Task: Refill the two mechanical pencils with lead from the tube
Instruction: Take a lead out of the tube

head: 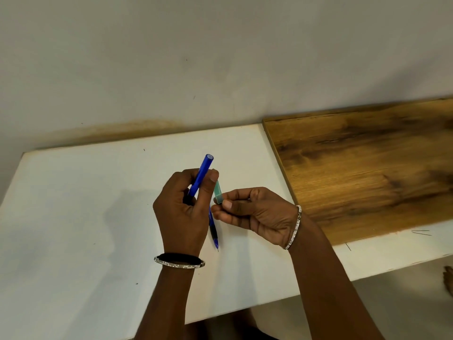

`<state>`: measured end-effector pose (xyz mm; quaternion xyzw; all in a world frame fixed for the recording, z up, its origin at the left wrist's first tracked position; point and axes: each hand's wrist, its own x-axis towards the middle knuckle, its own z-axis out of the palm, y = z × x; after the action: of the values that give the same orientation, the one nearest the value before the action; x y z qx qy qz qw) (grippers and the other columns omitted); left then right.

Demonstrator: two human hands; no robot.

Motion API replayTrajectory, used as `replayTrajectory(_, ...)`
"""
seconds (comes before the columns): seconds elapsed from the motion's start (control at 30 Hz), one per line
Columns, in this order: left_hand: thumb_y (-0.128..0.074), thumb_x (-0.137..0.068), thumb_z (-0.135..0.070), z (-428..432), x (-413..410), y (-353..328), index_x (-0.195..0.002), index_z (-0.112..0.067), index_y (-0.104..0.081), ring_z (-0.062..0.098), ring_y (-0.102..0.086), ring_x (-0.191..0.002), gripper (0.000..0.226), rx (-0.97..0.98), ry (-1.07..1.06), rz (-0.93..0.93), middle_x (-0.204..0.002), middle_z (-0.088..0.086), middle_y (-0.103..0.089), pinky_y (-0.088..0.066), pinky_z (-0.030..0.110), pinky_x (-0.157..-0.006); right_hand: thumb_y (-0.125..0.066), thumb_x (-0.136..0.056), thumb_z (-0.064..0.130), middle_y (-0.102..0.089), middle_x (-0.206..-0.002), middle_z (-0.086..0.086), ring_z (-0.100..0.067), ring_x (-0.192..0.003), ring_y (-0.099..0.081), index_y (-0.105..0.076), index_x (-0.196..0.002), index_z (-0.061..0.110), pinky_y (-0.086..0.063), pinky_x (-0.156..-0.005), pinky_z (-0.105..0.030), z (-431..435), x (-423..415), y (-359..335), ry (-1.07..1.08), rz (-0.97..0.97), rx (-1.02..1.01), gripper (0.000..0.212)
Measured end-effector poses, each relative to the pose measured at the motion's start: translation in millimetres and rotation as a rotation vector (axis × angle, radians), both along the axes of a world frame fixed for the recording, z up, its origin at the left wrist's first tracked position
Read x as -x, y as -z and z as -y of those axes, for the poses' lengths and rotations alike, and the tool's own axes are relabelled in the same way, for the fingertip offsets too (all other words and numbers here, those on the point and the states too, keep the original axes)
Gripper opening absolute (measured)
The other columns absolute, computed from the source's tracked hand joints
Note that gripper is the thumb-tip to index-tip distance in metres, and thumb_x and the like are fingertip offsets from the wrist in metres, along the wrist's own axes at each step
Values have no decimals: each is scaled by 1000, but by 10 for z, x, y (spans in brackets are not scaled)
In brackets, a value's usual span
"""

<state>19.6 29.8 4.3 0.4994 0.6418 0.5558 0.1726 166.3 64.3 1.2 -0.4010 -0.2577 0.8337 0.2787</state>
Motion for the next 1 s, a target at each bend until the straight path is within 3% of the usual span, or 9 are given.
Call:
replayTrajectory(0.2,-63,-81,-42,-15,20,-21,-91,-21,-70,8,-54,-59,24,72,-19,165,-72,-8,-64,-44,8,-55,-69,-75,2,-74,-96,-21,-26,-85,-74,-71,-104,-3,-61,-71,-26,7,2,-6,11,-26,-14,30)
replayTrajectory(0.3,-64,-81,-42,-25,61,-22,-84,-32,-67,15,-48,-50,10,105,-24,265,-72,-4,-68,-45,24,-52,-71,-72,4,-74,-96,-20,-24,-84,-74,-70,-105,-5,-60,-68,-24,-6,-6,-9,82,-27,-33,34)
replayTrajectory(0.43,-65,-77,-47,-19,63,-3,-83,-28,-68,17,-41,-49,20,151,-39,340,-70,1,-64,-43,36,-55,-71,-71,4,-74,-96,-22,-25,-83,-74,-69,-104,-7,-60,-67,-24,-26,-11,6,174,-6,-40,35)
replayTrajectory(0.7,-68,-81,-41,-27,65,12,-89,-15,-70,15,-45,-52,27,165,-63,292,-65,-8,-57,-43,31,-54,-68,-79,1,-73,-97,-21,-24,-83,-74,-70,-103,-6,-60,-68,-24,-2,61,-1,145,-28,-24,25)
replayTrajectory(0.83,-61,-80,-47,-23,62,-14,-92,-26,-69,10,-47,-47,25,178,1,369,-78,-2,-70,-41,27,-52,-67,-82,3,-73,-92,-19,-20,-74,-74,-70,-103,-7,-59,-62,-22,-5,55,-38,151,-108,105,24)
replayTrajectory(0.9,-58,-80,-49,-21,56,-22,-99,-25,-70,5,-52,-46,32,177,9,363,-85,-1,-74,-41,21,-53,-69,-78,4,-73,-94,-19,-19,-75,-74,-71,-105,-7,-60,-61,-23,-7,34,-63,166,-198,202,29)
replayTrajectory(1.0,-57,-79,-51,-21,55,-33,-98,-27,-69,3,-50,-44,33,178,3,364,-85,0,-75,-40,20,-51,-71,-75,3,-73,-95,-20,-20,-74,-74,-71,-105,-8,-60,-59,-24,-9,24,-67,179,-185,253,31)
